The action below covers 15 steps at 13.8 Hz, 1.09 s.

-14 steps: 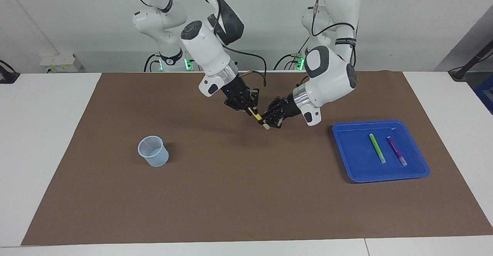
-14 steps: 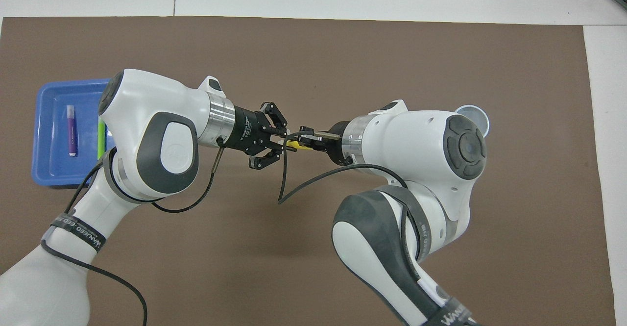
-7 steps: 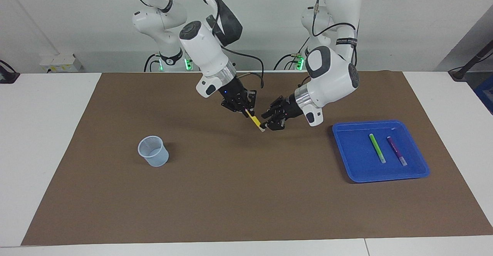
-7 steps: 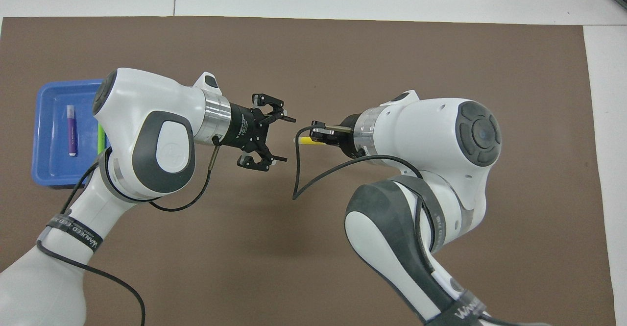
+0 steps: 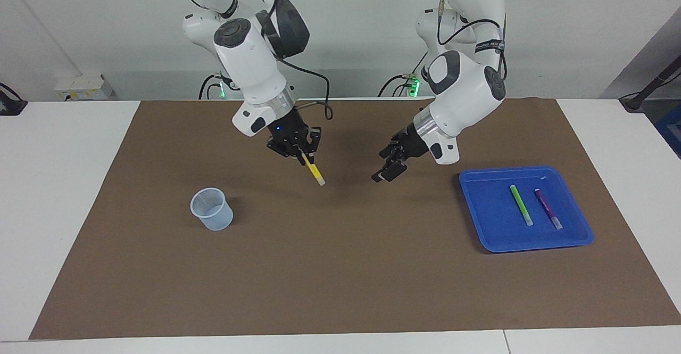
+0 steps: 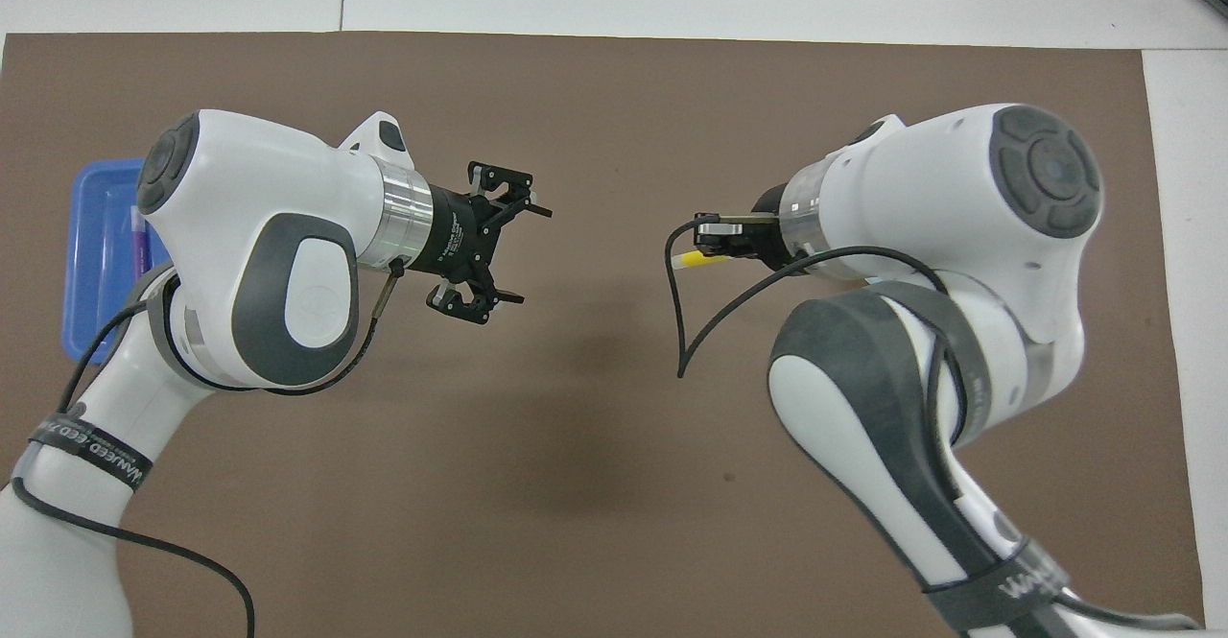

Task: Transfer and insert pens with both arms
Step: 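Carry the yellow pen into the cup with the right gripper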

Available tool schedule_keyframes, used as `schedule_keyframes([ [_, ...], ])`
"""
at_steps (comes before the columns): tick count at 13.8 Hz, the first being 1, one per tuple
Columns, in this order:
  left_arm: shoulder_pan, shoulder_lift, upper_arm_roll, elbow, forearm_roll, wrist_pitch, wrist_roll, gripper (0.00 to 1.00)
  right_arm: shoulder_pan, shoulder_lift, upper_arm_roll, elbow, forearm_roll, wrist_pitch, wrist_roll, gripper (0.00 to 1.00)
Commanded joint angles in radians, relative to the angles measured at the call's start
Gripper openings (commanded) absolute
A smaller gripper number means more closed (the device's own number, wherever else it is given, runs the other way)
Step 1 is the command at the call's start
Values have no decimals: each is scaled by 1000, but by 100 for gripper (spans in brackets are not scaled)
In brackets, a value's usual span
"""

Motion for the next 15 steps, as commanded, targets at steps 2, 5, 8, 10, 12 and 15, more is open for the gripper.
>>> schedule_keyframes([
  [2,4,-44,3,-57,21,-2,189,100,-158,-10,9,17,-36,-108,-298,0],
  [5,16,-47,4,-62,51,-11,273,100,-233,-19,11,17,-151,-142,-435,0],
  [8,45,-72,3,-119,90,-4,475,100,-289,-19,11,17,-208,-167,-527,0],
  [10,63,-70,4,-117,125,1,529,100,-303,-19,11,17,-248,-162,-550,0],
  [12,103,-66,3,-111,279,-7,598,100,-306,-19,9,11,-283,-155,-547,0],
  [15,146,-58,3,-101,427,-1,736,98,-326,-21,11,-15,-291,-149,-544,0],
])
